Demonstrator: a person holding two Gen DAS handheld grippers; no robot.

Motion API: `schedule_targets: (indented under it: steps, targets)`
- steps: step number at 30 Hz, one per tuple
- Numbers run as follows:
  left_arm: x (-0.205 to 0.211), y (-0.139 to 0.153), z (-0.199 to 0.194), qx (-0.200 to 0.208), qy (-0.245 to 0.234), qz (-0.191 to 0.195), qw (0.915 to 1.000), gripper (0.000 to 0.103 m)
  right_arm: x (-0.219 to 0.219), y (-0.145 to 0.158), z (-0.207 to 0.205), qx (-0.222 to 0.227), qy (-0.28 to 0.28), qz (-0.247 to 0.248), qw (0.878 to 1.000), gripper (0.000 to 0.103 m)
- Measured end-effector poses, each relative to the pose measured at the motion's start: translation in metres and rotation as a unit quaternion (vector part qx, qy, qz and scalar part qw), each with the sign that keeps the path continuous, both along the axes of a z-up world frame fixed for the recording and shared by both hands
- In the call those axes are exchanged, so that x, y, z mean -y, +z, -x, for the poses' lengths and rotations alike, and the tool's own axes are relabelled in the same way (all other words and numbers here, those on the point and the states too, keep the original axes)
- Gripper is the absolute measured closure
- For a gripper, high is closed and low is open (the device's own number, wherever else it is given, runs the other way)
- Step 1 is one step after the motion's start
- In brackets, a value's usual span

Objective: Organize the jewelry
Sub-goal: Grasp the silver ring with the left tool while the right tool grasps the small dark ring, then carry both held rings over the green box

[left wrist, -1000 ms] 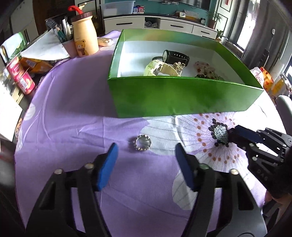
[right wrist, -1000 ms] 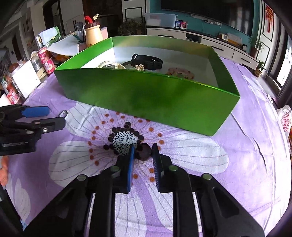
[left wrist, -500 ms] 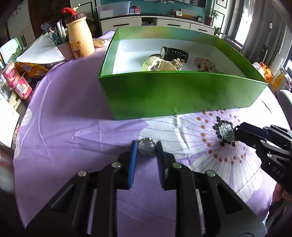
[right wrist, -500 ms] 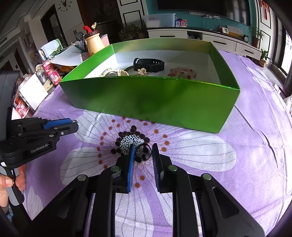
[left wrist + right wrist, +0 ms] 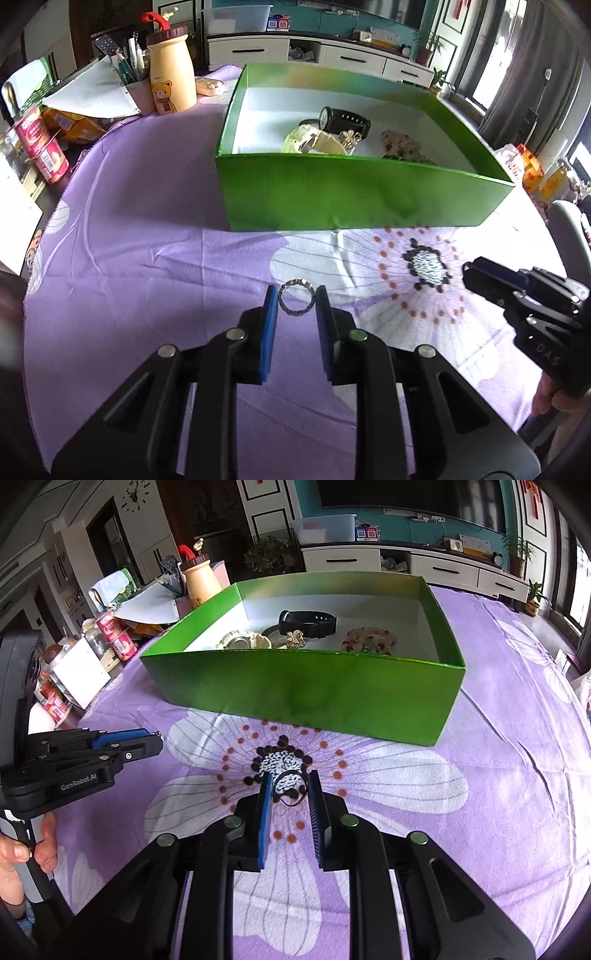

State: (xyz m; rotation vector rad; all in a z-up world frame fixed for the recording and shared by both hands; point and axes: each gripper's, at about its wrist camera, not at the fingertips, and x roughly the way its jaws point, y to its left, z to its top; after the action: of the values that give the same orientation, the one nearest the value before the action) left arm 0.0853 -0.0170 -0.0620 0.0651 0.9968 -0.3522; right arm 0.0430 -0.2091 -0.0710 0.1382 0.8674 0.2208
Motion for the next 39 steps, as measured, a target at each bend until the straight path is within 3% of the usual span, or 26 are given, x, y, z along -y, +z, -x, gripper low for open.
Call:
schedule_targets:
  steps: [18, 30, 39]
  targets:
    - [0.000, 0.050, 0.012, 0.041, -0.007, 0.039, 0.9984, 0.082, 0.009, 0.049, 0.017, 0.053, -0.004, -0.018, 0.998, 0.084]
    - [0.017, 0.081, -0.025, 0.069, -0.011, 0.050, 0.9963, 0.082, 0.013, 0.074, -0.013, 0.086, -0.010, -0.017, 0.996, 0.084]
    - [0.026, 0.090, -0.063, 0.075, -0.001, 0.049, 0.9960, 0.082, 0.022, 0.076, -0.044, 0.083, -0.020, -0.017, 0.996, 0.084]
